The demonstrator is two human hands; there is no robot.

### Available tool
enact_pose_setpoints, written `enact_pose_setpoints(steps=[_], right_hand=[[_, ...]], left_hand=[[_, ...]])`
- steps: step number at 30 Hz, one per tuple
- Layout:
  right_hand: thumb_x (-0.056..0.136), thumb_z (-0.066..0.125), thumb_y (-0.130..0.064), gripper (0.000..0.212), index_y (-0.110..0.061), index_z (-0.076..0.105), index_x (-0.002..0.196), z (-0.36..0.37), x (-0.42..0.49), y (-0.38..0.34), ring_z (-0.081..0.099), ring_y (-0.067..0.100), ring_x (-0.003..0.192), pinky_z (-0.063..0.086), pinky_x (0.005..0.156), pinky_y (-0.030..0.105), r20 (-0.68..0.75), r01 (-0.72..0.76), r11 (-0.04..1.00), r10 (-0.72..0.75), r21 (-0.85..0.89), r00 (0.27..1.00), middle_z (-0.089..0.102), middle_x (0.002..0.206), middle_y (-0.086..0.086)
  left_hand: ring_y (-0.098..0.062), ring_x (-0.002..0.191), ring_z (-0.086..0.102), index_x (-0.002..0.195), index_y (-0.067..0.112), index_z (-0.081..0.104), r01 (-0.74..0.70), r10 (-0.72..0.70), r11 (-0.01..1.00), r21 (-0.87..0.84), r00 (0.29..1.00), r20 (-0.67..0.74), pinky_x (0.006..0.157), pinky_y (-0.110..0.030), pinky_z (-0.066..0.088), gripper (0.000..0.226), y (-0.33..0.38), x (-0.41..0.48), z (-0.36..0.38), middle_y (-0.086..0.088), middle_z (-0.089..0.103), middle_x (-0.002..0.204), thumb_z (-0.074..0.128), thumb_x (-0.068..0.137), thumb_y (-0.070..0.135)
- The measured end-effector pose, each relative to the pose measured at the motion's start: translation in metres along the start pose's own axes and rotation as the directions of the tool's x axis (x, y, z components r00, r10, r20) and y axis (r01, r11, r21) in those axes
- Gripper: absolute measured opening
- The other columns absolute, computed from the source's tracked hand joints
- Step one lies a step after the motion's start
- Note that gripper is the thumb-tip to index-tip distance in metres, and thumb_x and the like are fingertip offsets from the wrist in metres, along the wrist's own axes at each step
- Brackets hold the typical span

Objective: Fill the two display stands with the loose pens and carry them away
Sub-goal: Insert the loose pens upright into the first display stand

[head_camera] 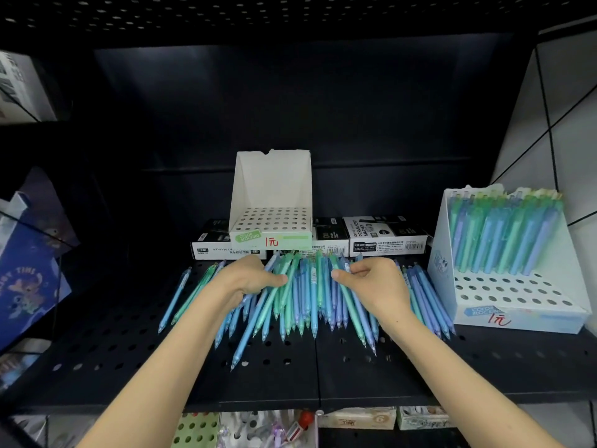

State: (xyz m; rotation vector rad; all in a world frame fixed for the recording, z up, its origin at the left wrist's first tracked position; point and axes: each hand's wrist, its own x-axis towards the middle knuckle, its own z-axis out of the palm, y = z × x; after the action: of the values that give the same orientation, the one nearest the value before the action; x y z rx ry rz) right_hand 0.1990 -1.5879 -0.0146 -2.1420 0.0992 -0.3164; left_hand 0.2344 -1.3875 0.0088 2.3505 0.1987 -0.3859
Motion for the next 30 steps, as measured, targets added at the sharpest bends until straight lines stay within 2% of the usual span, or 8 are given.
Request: enact_pose_setpoints(steps=[3, 4, 6, 10, 17, 22, 24, 30], right_hand=[[0.078, 0.073, -0.032, 0.028, -0.006, 0.068, 0.087, -0.002, 0.008, 0.005, 0.059, 0.013, 0.087, 0.048, 0.08, 0.029, 0.032, -0.076, 0.966, 0.07, 0.248, 0.997, 0.061, 0.084, -0.007], [0.079, 0.073, -0.03, 0.027, -0.004, 0.067, 0.086, -0.004, 0.011, 0.006, 0.057, 0.011, 0.08, 0.048, 0.072, 0.026, 0.051, -0.114, 0.938, 0.103, 0.327, 0.993, 0.06, 0.08, -0.006], [0.079, 0.073, -0.027, 0.033, 0.004, 0.065, 0.09, -0.008, 0.015, 0.006, 0.046, 0.008, 0.057, 0.04, 0.05, 0.019, 0.074, -0.166, 0.899, 0.149, 0.404, 0.986, 0.053, 0.066, -0.004], [0.079, 0.073, -0.024, 0.032, 0.005, 0.06, 0.082, -0.014, 0.024, 0.009, 0.033, 0.014, 0.041, 0.029, 0.035, 0.02, 0.085, -0.177, 0.908, 0.156, 0.379, 0.984, 0.04, 0.051, 0.005], [0.077, 0.076, -0.026, 0.056, -0.016, 0.032, 0.043, -0.011, 0.036, 0.017, 0.029, 0.015, 0.036, 0.026, 0.033, 0.013, 0.056, -0.097, 0.977, 0.088, 0.191, 0.995, 0.032, 0.038, 0.0], [0.087, 0.064, -0.028, 0.036, 0.006, 0.059, 0.076, -0.021, 0.031, 0.011, 0.035, 0.01, 0.029, 0.032, 0.034, 0.017, -0.002, -0.078, 0.963, 0.081, 0.259, 0.997, 0.045, 0.047, 0.009], [0.09, 0.059, -0.028, 0.029, 0.001, 0.061, 0.089, -0.032, 0.024, 0.005, 0.04, 0.012, 0.032, 0.035, 0.036, 0.023, -0.042, -0.029, 0.95, 0.044, 0.312, 0.998, 0.049, 0.047, 0.007], [0.095, 0.051, -0.025, 0.02, -0.012, 0.061, 0.083, -0.093, -0.005, -0.007, 0.055, 0.018, 0.046, 0.051, 0.048, 0.031, -0.297, 0.219, 0.912, -0.115, 0.347, 0.948, 0.061, 0.061, 0.008]], left_hand=[[-0.029, 0.086, 0.066, 0.131, -0.01, 0.04, -0.035, 0.032, 0.997, -0.064, 0.999, -0.041, 0.072, -0.035, 0.053, 0.068, -0.002, -0.005, -0.003, -0.03, 0.053, 0.125, 0.059, 0.088, 0.039], [-0.02, 0.061, 0.06, 0.131, -0.011, 0.039, -0.05, 0.045, 0.992, -0.119, 0.998, -0.044, 0.052, -0.027, 0.05, 0.067, -0.002, -0.008, -0.005, -0.03, 0.058, 0.117, 0.059, 0.089, 0.038], [-0.009, 0.04, 0.034, 0.127, -0.008, 0.042, -0.067, 0.061, 0.957, -0.282, 0.998, -0.028, 0.035, -0.019, 0.032, 0.059, -0.005, -0.006, -0.008, -0.017, 0.059, 0.076, 0.061, 0.089, 0.034], [-0.005, 0.037, 0.027, 0.092, 0.004, 0.051, -0.049, 0.092, 0.824, -0.565, 0.995, 0.048, 0.03, -0.013, 0.025, 0.023, 0.001, -0.007, -0.012, 0.002, 0.034, 0.053, 0.06, 0.089, 0.025], [-0.004, 0.035, 0.03, 0.073, 0.01, 0.043, 0.006, 0.137, 0.703, -0.711, 0.98, 0.144, 0.031, -0.012, 0.022, 0.027, 0.024, -0.018, -0.001, 0.001, 0.036, 0.053, 0.057, 0.091, 0.023], [-0.005, 0.035, 0.032, 0.078, 0.01, 0.047, 0.044, 0.175, 0.625, -0.779, 0.965, 0.195, 0.032, -0.012, 0.024, 0.022, 0.033, -0.018, 0.007, 0.002, 0.038, 0.054, 0.059, 0.089, 0.025], [-0.005, 0.035, 0.032, 0.08, 0.009, 0.048, 0.061, 0.211, 0.574, -0.817, 0.953, 0.219, 0.03, -0.012, 0.026, 0.02, 0.037, -0.018, 0.012, 0.001, 0.039, 0.055, 0.06, 0.086, 0.025], [-0.009, 0.044, 0.037, 0.074, 0.008, 0.051, 0.206, 0.381, 0.305, -0.93, 0.869, 0.317, 0.035, -0.016, 0.035, 0.016, 0.063, -0.029, 0.028, 0.0, 0.039, 0.06, 0.059, 0.075, 0.022]])
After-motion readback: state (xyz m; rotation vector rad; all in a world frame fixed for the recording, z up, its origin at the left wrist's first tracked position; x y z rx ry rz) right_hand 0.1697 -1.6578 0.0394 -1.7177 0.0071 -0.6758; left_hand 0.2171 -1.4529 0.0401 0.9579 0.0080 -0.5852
